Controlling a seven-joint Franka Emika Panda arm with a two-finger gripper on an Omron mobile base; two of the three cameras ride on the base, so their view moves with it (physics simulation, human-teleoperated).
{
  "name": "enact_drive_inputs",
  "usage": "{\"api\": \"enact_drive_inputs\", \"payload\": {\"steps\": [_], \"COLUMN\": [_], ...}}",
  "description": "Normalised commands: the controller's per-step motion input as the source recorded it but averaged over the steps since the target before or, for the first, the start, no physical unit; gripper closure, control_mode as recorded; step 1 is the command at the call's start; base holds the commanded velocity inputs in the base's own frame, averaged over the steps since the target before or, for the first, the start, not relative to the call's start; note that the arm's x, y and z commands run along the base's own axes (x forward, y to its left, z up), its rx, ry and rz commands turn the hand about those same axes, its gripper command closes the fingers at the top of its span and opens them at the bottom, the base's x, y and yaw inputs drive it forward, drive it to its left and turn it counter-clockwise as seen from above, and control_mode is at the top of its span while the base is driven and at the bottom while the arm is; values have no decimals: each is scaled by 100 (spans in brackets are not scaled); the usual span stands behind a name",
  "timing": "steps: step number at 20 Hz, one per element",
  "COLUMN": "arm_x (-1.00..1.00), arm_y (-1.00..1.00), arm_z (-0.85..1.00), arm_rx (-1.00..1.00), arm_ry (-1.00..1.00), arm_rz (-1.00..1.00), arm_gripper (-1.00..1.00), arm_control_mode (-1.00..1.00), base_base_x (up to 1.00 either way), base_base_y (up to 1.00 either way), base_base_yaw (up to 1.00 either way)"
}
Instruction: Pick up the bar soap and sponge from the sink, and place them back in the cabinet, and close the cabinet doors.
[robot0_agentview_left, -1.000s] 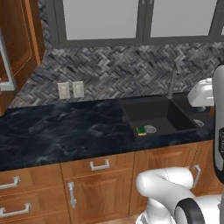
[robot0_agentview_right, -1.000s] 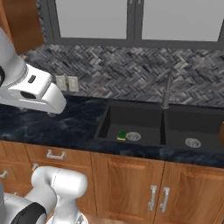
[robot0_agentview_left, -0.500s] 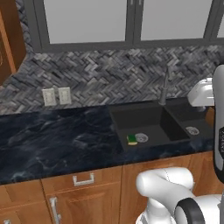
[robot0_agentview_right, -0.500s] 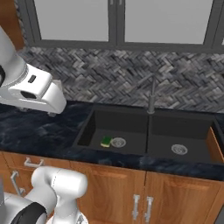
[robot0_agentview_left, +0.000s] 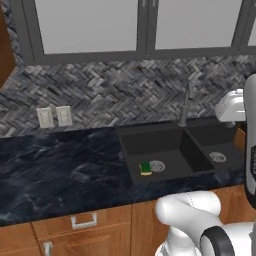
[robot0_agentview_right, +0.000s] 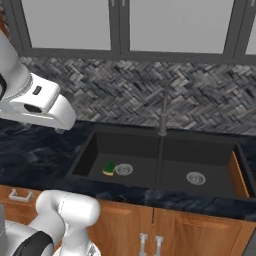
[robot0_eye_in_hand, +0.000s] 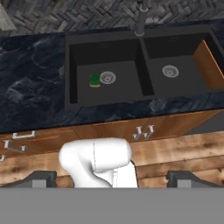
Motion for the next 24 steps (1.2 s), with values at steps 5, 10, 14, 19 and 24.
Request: {"api": "enact_drive_inputs", "payload": {"steps": [5, 10, 14, 19, 24], "arm_x": [0, 0, 0, 0, 0], "arm_y": [0, 0, 0, 0, 0], "arm_z": [0, 0, 0, 0, 0], "arm_rx": [0, 0, 0, 0, 0], "arm_ry": [0, 0, 0, 0, 0], "arm_rz": [0, 0, 0, 0, 0], "arm_gripper": [-100, -100, -100, -100, -100], "arm_control_mode": [100, 100, 100, 100, -100], "base_base_x": [39, 37, 33, 36, 12], "base_base_y": [-19, -10, -9, -7, -2], "base_base_yaw": [0, 0, 0, 0, 0]}}
